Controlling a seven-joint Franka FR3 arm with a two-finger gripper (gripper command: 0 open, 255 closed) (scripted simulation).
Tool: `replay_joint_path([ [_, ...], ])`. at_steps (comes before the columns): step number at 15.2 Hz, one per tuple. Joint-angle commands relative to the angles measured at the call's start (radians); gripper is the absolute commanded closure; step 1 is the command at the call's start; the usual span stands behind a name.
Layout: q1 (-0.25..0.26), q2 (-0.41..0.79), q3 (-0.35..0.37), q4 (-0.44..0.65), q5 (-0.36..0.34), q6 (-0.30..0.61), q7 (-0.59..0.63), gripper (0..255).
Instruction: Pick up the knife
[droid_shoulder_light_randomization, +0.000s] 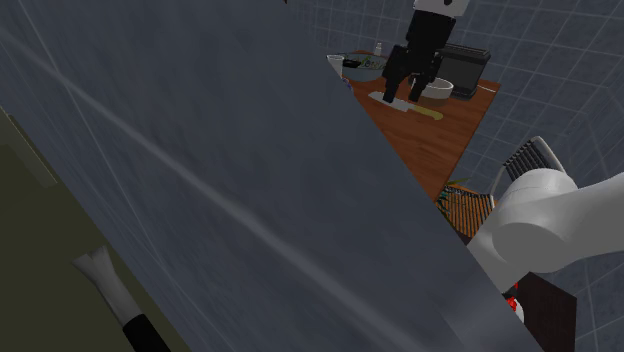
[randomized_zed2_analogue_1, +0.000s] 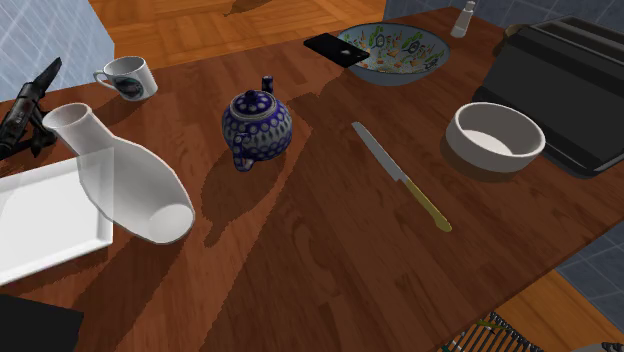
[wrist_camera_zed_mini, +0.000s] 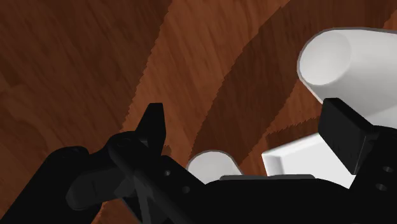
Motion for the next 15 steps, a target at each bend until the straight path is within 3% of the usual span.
replay_joint_path([
  [1,0.0,0.0,0.0,0.0,0.0,0.0,0.0,0],
  [15,-0.054,0.206,-0.281,0.007,-0.181,0.22,-0.388,0],
])
